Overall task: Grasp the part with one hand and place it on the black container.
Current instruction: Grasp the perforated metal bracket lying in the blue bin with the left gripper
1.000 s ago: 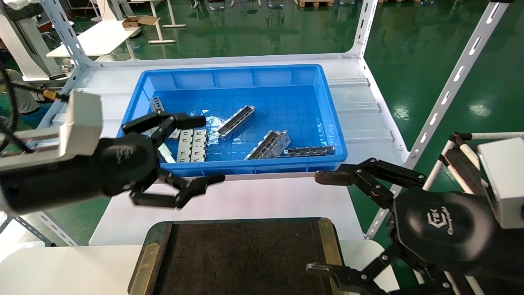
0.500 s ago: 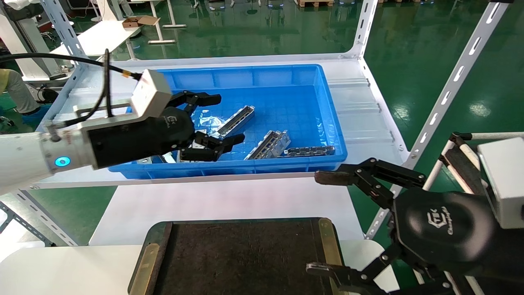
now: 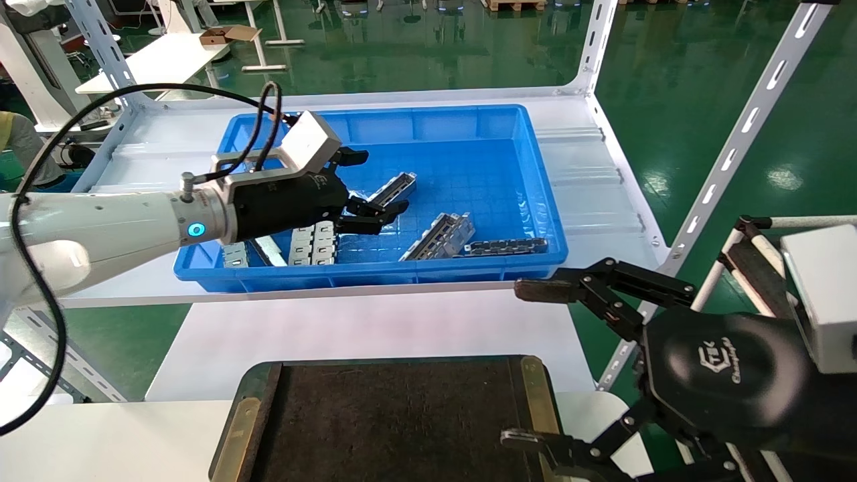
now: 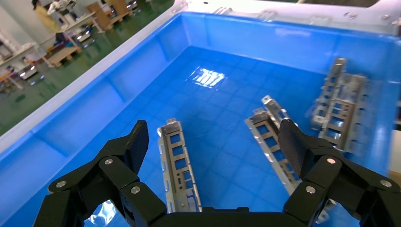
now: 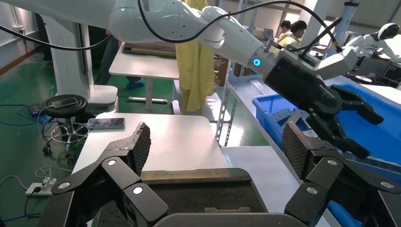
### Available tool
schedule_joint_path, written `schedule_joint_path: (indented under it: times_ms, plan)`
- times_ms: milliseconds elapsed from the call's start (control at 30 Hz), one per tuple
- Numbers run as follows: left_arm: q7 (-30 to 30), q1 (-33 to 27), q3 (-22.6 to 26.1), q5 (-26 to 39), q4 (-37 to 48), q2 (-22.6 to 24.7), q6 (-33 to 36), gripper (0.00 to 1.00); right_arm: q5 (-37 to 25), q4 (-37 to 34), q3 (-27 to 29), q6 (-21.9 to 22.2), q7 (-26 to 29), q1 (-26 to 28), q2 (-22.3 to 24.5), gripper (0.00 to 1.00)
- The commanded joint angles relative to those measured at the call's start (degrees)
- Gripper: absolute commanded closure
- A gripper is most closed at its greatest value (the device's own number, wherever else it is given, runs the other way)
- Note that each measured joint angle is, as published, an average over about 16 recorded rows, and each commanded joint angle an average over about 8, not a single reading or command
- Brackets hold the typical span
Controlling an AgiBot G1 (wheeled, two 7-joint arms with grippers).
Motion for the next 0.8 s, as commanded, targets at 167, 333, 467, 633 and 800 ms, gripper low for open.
schedule_joint_path:
  times_ms: [167, 333, 467, 633, 800]
  plan:
    - [2.9, -2.3, 0.1, 0.6, 7.9, 3.8, -4.1, 0.00, 0.0, 0.0, 0.0, 0.0, 0.0, 0.0, 0.0, 0.00]
    - [3.9, -3.1, 0.1, 0.7, 12.2, 6.1, -7.8, 0.00, 0.0, 0.0, 0.0, 0.0, 0.0, 0.0, 0.0, 0.00]
    - [4.0, -3.4, 0.2, 0.9, 14.5, 7.2, -9.9, 0.00, 0.0, 0.0, 0.0, 0.0, 0.0, 0.0, 0.0, 0.00]
    - [3.5, -3.3, 0.2, 0.9, 16.0, 8.1, -12.1, 0.00, 0.0, 0.0, 0.0, 0.0, 0.0, 0.0, 0.0, 0.30]
    - [2.4, -2.8, 0.1, 0.6, 16.4, 8.5, -13.6, 0.35, 0.0, 0.0, 0.0, 0.0, 0.0, 0.0, 0.0, 0.91]
